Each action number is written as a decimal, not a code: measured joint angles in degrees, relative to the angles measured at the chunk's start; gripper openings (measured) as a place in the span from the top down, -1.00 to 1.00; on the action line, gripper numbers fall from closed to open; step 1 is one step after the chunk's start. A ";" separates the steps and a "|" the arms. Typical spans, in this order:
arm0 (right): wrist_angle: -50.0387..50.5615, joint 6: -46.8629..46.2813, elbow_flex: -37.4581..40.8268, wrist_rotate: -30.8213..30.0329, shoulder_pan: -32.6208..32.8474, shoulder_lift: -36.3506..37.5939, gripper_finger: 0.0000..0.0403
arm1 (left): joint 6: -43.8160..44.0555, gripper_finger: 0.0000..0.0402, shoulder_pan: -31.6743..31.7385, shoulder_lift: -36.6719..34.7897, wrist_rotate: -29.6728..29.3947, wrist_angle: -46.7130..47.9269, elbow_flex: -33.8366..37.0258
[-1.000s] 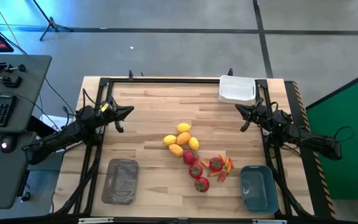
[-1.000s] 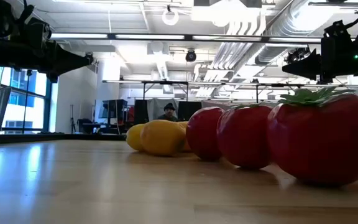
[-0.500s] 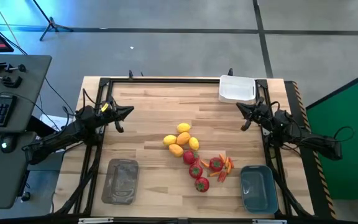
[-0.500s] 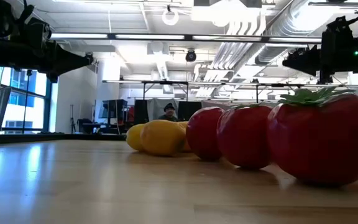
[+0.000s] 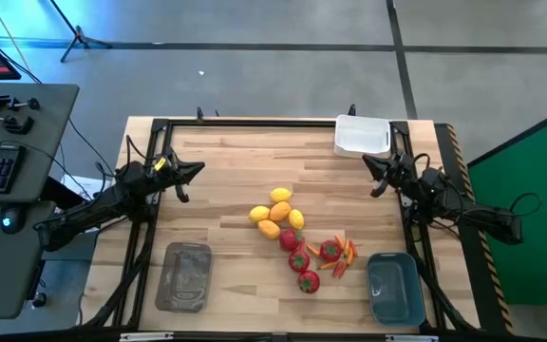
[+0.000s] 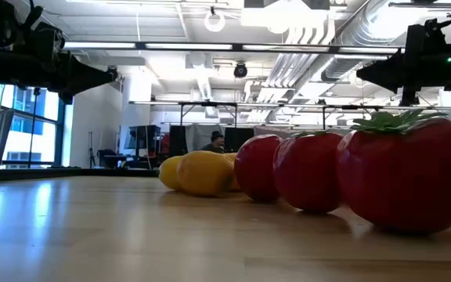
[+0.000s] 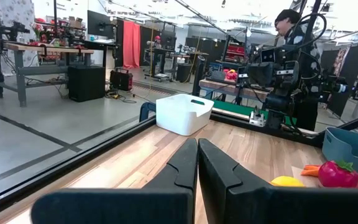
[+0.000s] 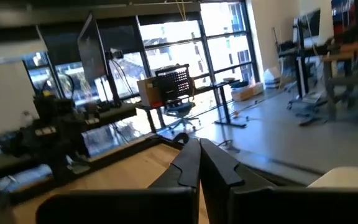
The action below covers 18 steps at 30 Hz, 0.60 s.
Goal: Sort produce into baskets
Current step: Put the lemon into the blue bin
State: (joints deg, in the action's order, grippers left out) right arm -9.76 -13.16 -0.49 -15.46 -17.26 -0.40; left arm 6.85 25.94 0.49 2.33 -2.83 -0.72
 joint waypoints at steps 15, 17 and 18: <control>-2.10 -20.31 -2.03 7.16 0.04 -1.05 0.96 | -1.98 1.00 -0.01 0.00 -0.50 -0.09 -0.01; -2.27 -20.46 -3.75 9.89 0.04 -2.76 0.88 | -1.34 1.00 -0.01 -0.01 -0.50 -0.45 0.01; -2.23 -20.50 -4.69 10.98 0.04 -4.06 0.83 | -1.00 1.00 -0.01 -0.02 -0.50 -0.43 -0.01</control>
State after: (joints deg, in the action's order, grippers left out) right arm -12.00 -33.66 -5.19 -4.49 -17.21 -4.47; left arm 5.85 25.93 0.47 1.83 -3.26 -0.73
